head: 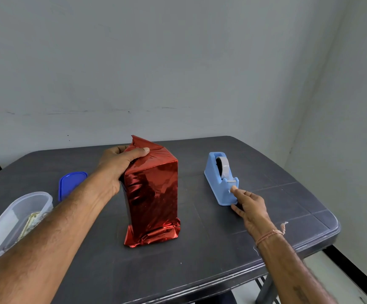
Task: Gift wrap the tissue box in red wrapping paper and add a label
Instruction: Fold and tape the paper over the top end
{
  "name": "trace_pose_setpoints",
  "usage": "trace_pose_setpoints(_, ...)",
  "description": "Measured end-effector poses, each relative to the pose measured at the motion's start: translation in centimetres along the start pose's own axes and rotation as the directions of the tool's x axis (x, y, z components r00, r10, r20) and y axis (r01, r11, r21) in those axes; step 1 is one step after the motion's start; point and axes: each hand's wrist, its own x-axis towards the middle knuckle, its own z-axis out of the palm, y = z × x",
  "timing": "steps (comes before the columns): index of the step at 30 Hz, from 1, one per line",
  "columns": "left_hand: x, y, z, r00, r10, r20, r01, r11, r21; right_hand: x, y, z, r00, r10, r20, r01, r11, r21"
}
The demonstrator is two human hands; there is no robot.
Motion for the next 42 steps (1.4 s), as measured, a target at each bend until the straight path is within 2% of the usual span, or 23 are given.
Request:
trace_pose_setpoints(8, 0.2, -0.1, -0.1, 1.0, 0.002, 0.003, -0.002, 1.0, 0.008, 0.4, 1.1, 0.2, 0.995, -0.099, -0.022, 0.098, 0.995, -0.022)
trace_pose_setpoints(12, 0.4, -0.2, -0.1, 1.0, 0.01, -0.01, -0.01, 1.0, 0.018, 0.8, 1.2, 0.5, 0.993, -0.102, -0.058, 0.099, 0.994, -0.045)
trace_pose_setpoints(16, 0.7, -0.2, -0.1, 1.0, 0.016, -0.012, -0.015, 1.0, 0.018, 1.0, 2.3, 0.5, 0.977, -0.144, -0.156, 0.108, 0.97, -0.219)
trace_pose_setpoints(19, 0.9, -0.4, -0.3, 1.0, 0.014, -0.001, -0.014, 1.0, 0.01, 0.7, 2.4, 0.2, 0.982, -0.106, -0.156, 0.079, 0.983, -0.165)
trace_pose_setpoints(22, 0.9, -0.4, -0.3, 1.0, 0.02, 0.005, -0.02, 1.0, 0.007, -0.7, 1.9, -0.2, 0.995, -0.054, -0.081, 0.048, 0.996, -0.081)
trace_pose_setpoints(24, 0.7, -0.3, -0.1, 1.0, 0.023, 0.007, -0.023, 1.0, 0.006, -2.1, 1.5, -0.6, 0.997, -0.07, 0.013, 0.071, 0.994, -0.086)
trace_pose_setpoints(26, 0.5, -0.2, 0.0, 1.0, 0.023, 0.012, -0.023, 1.0, 0.003, -3.5, 0.3, -0.5, 0.979, -0.117, 0.168, 0.146, 0.975, -0.168)
trace_pose_setpoints(28, 0.3, -0.2, 0.0, 1.0, 0.02, 0.012, -0.02, 1.0, 0.004, -4.4, -2.2, 0.4, 0.926, -0.154, 0.344, 0.246, 0.939, -0.242)
trace_pose_setpoints(32, 0.0, -0.2, 0.0, 0.999, 0.036, -0.005, -0.036, 0.999, -0.012, -5.6, -9.3, 4.6, 0.737, -0.165, 0.655, 0.496, 0.791, -0.359)
trace_pose_setpoints(34, 0.1, -0.2, -0.1, 0.999, 0.043, -0.007, -0.043, 0.999, -0.013, -6.2, -12.7, 7.4, 0.625, -0.123, 0.771, 0.64, 0.647, -0.416)
trace_pose_setpoints(38, 0.4, -0.4, -0.1, 0.999, 0.04, -0.005, -0.04, 0.999, -0.025, -7.3, -17.5, 12.7, 0.448, 0.057, 0.892, 0.832, 0.338, -0.44)
trace_pose_setpoints(40, 0.5, -0.4, -0.2, 1.0, 0.03, -0.005, -0.03, 0.999, -0.041, -7.6, -18.6, 15.1, 0.413, 0.17, 0.895, 0.872, 0.209, -0.443)
trace_pose_setpoints(42, 0.4, -0.4, -0.2, 1.0, 0.021, 0.0, -0.021, 0.998, -0.052, -7.8, -19.2, 17.0, 0.41, 0.255, 0.876, 0.894, 0.078, -0.441)
